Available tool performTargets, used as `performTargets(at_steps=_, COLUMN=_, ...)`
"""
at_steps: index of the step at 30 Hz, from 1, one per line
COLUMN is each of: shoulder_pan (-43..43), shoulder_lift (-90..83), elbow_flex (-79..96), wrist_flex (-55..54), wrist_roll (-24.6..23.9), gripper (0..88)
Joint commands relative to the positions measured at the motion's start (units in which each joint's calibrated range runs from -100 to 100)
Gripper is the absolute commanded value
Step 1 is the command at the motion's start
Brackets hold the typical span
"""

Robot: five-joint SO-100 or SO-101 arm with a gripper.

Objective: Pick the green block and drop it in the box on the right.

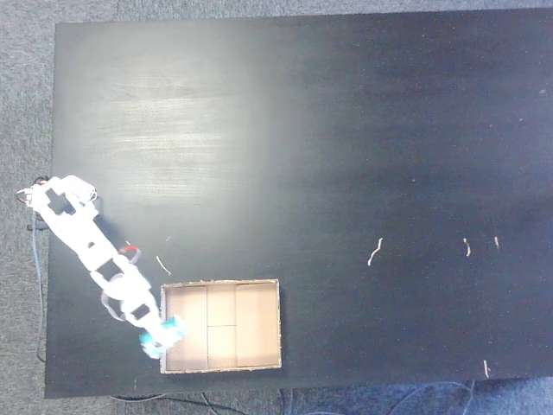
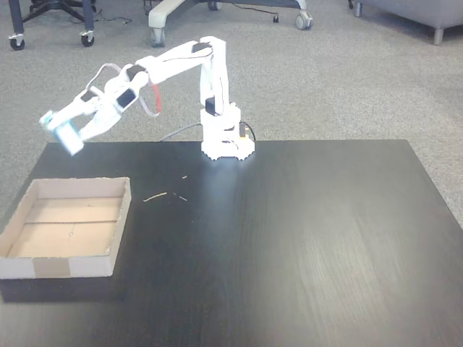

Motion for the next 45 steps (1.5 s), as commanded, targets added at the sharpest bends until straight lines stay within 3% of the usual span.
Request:
performTargets(at_steps=1, shoulder_pan=-4.4, shoulder_lift=17.9, elbow_flex=-21.1, wrist_flex=-0.4, wrist_roll=2.7, gripper=13.9)
performTargets(at_steps=7, shoulder_pan=-12.2, shoulder_lift=24.6, elbow_flex=-18.0, wrist_flex=-0.4, wrist_roll=5.9, gripper=13.9)
performTargets(at_steps=9, shoulder_pan=-13.3, shoulder_lift=22.3, elbow_flex=-15.2, wrist_flex=4.3, wrist_roll=5.4, gripper=49.0)
performTargets(at_steps=11, shoulder_pan=-13.5, shoulder_lift=19.8, elbow_flex=-11.9, wrist_flex=5.4, wrist_roll=5.8, gripper=55.4)
performTargets(at_steps=13, shoulder_pan=-13.4, shoulder_lift=16.3, elbow_flex=-8.9, wrist_flex=6.2, wrist_roll=5.5, gripper=56.1)
performTargets(at_steps=15, shoulder_pan=-13.4, shoulder_lift=7.8, elbow_flex=-1.1, wrist_flex=7.2, wrist_roll=5.3, gripper=51.9)
performTargets(at_steps=16, shoulder_pan=-13.3, shoulder_lift=0.9, elbow_flex=5.0, wrist_flex=7.2, wrist_roll=4.9, gripper=41.2)
performTargets(at_steps=17, shoulder_pan=-12.9, shoulder_lift=-8.0, elbow_flex=13.0, wrist_flex=4.9, wrist_roll=4.2, gripper=16.2)
performTargets(at_steps=18, shoulder_pan=-13.0, shoulder_lift=-19.9, elbow_flex=23.5, wrist_flex=2.4, wrist_roll=3.5, gripper=0.1)
performTargets(at_steps=20, shoulder_pan=-16.8, shoulder_lift=-47.2, elbow_flex=45.7, wrist_flex=-1.4, wrist_roll=4.2, gripper=0.1)
performTargets(at_steps=21, shoulder_pan=-22.1, shoulder_lift=-60.6, elbow_flex=53.0, wrist_flex=3.3, wrist_roll=7.5, gripper=0.1)
performTargets(at_steps=23, shoulder_pan=-36.2, shoulder_lift=-76.3, elbow_flex=56.8, wrist_flex=22.6, wrist_roll=10.7, gripper=0.1)
performTargets(at_steps=25, shoulder_pan=-47.9, shoulder_lift=-84.5, elbow_flex=62.1, wrist_flex=28.9, wrist_roll=9.8, gripper=0.1)
performTargets(at_steps=27, shoulder_pan=-52.9, shoulder_lift=-95.9, elbow_flex=69.3, wrist_flex=33.2, wrist_roll=6.8, gripper=0.1)
performTargets(at_steps=30, shoulder_pan=-51.2, shoulder_lift=-97.8, elbow_flex=73.8, wrist_flex=36.5, wrist_roll=4.3, gripper=0.1)
performTargets(at_steps=33, shoulder_pan=-48.0, shoulder_lift=-97.8, elbow_flex=85.3, wrist_flex=27.5, wrist_roll=5.1, gripper=0.1)
performTargets(at_steps=35, shoulder_pan=-46.3, shoulder_lift=-97.8, elbow_flex=85.3, wrist_flex=27.3, wrist_roll=3.8, gripper=0.1)
performTargets(at_steps=42, shoulder_pan=-50.6, shoulder_lift=-97.8, elbow_flex=85.3, wrist_flex=27.7, wrist_roll=6.3, gripper=0.1)
performTargets(at_steps=45, shoulder_pan=-51.7, shoulder_lift=-97.8, elbow_flex=85.3, wrist_flex=27.6, wrist_roll=5.1, gripper=0.1)
